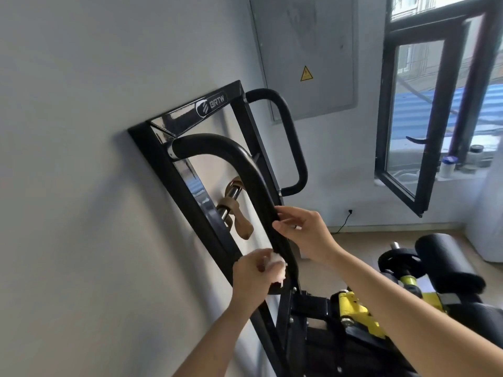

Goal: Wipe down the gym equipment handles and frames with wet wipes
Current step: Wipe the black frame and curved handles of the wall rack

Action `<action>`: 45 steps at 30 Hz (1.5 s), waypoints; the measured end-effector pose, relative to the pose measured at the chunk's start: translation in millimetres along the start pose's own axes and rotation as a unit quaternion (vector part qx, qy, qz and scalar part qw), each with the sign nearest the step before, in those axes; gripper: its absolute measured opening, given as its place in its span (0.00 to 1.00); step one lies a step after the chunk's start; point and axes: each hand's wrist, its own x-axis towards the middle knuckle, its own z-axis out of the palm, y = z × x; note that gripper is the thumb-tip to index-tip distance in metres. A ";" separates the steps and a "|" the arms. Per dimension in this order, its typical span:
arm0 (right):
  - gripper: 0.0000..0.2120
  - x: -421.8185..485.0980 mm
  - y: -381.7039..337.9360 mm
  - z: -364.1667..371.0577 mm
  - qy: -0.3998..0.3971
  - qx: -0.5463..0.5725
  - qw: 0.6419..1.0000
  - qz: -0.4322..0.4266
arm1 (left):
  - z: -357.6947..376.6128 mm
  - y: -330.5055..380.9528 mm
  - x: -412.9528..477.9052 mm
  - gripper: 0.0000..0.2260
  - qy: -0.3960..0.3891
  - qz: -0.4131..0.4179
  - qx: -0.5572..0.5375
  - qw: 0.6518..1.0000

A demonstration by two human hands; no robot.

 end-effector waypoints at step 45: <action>0.20 -43.1 73.1 3.0 -0.031 -0.078 0.994 0.073 | 46.8 -61.7 -15.7 0.14 0.017 0.067 0.177 0.982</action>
